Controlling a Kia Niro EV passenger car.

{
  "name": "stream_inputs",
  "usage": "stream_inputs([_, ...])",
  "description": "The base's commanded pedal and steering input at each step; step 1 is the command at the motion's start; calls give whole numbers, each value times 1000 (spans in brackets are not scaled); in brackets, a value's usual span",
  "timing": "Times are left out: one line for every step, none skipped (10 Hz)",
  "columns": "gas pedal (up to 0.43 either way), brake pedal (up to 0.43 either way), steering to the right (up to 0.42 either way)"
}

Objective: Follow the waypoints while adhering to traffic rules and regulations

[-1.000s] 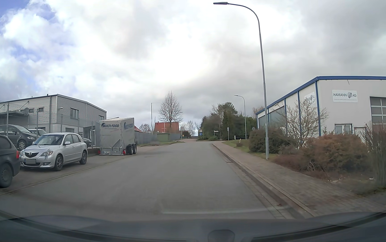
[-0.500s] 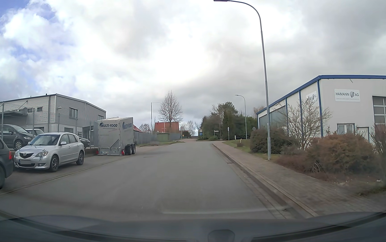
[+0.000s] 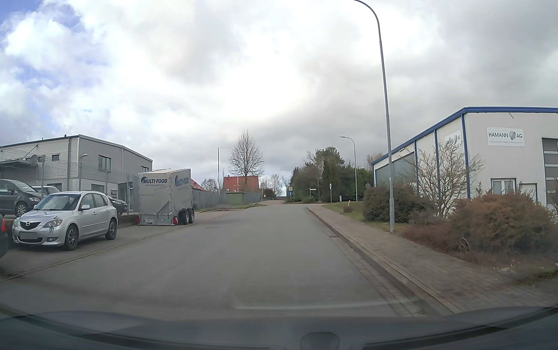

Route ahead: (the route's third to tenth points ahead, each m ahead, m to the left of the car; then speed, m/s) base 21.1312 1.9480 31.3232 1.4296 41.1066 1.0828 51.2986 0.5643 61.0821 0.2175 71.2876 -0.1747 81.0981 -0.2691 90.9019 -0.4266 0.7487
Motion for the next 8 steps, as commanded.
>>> stream_inputs([0,0,-5])
stream_inputs([0,0,-5])
stream_inputs([0,0,-5])
stream_inputs([0,0,-5])
stream_inputs([0,0,-2])
stream_inputs([0,0,0])
stream_inputs([0,0,0])
stream_inputs([0,0,0])
